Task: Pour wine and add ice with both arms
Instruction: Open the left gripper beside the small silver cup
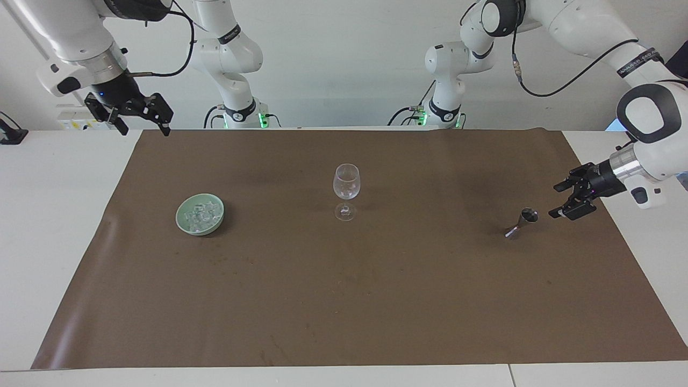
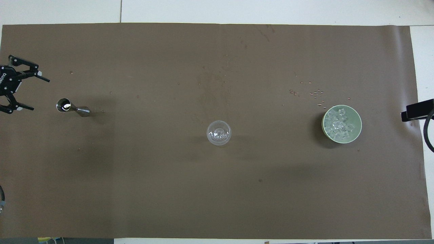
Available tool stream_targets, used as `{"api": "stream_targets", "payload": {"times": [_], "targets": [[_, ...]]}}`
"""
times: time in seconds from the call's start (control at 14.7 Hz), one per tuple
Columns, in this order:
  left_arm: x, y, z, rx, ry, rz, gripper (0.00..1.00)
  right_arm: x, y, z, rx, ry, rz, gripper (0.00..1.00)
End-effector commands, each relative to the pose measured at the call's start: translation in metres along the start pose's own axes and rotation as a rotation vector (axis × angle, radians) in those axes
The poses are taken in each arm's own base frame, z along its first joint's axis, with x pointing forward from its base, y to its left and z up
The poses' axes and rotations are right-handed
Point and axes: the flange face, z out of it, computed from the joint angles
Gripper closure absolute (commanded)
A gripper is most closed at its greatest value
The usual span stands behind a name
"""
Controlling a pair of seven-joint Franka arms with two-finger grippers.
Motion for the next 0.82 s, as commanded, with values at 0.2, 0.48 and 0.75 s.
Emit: {"api": "stream_targets", "payload": {"times": [0.2, 0.48, 0.75], "targets": [[0.079, 0.002, 0.027, -0.072, -0.063, -0.314, 0.00, -0.005, 0.004, -0.001, 0.008, 0.002, -0.009, 0.00], [0.121, -0.016, 0.052, -0.133, -0.090, -0.400, 0.00, -0.005, 0.004, -0.001, 0.008, 0.002, -0.009, 0.00], [0.122, -0.067, 0.083, -0.209, -0.225, -0.525, 0.00, -0.005, 0.004, -0.001, 0.008, 0.002, -0.009, 0.00]]}}
